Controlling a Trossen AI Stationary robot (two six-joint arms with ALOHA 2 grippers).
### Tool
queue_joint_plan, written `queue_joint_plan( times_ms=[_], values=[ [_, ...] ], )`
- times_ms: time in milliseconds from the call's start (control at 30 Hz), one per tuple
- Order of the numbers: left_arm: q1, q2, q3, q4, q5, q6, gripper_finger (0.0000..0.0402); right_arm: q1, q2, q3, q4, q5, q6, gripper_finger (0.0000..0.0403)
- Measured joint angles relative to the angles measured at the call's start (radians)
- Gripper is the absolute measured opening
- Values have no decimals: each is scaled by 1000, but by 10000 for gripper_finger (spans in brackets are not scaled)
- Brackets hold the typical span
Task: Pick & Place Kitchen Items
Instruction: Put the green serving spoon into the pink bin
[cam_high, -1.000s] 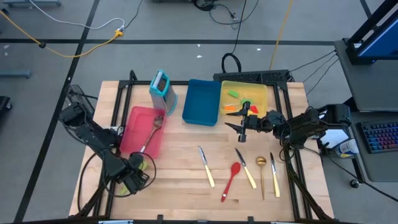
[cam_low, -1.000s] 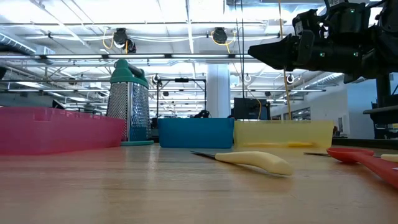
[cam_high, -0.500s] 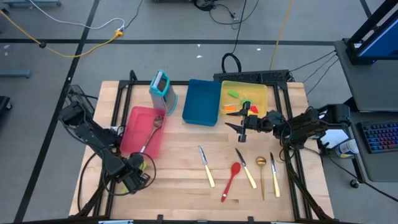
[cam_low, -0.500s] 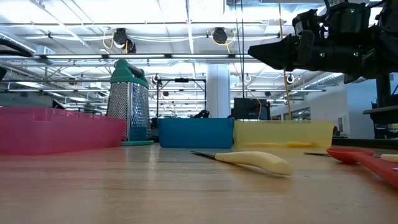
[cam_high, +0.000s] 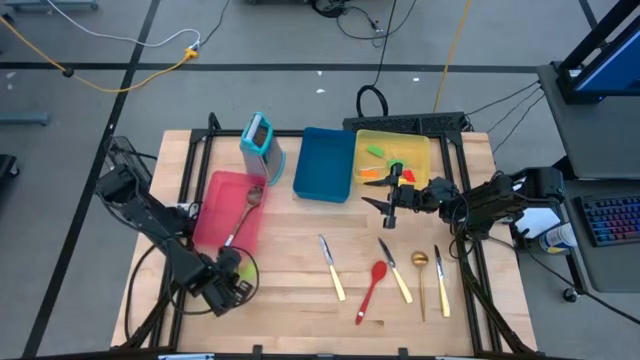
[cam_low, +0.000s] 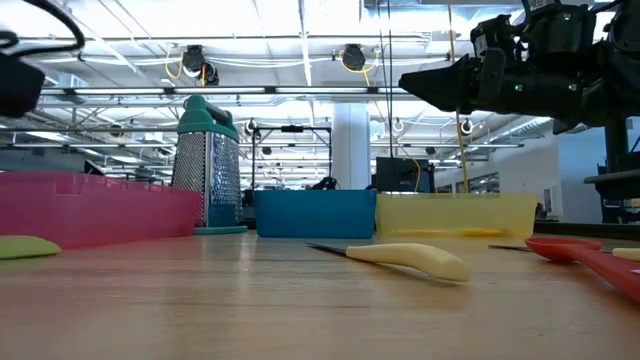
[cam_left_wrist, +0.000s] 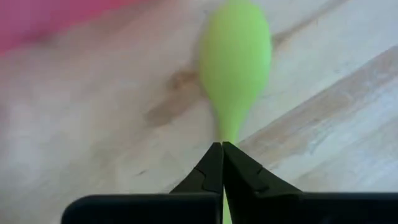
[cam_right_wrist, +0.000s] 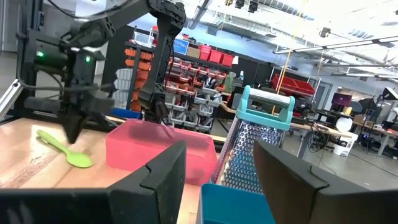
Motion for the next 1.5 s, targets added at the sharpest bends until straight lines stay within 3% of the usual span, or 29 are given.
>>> queue_joint_plan(
  times_ms=[200, 500, 867, 1000, 1167, 1500],
  values=[
    [25, -1, 110, -90, -82, 67, 2, 0, 0, 0, -2, 0, 0, 180],
    [5, 3, 120, -68, 174, -6, 46, 0, 0, 0, -10, 0, 0, 180],
    [-100, 140, 113, 90, 226, -125, 148, 0, 0, 0, -19, 0, -2, 180],
    [-130, 210, 118, 84, 338, -157, 160, 0, 0, 0, -19, 0, -1, 180],
    [-140, 205, 125, 98, 301, -213, 161, 0, 0, 0, -15, 0, -1, 180],
    [-63, 59, 157, -212, 343, -34, 161, 0, 0, 1, -7, 0, -1, 180]
  ],
)
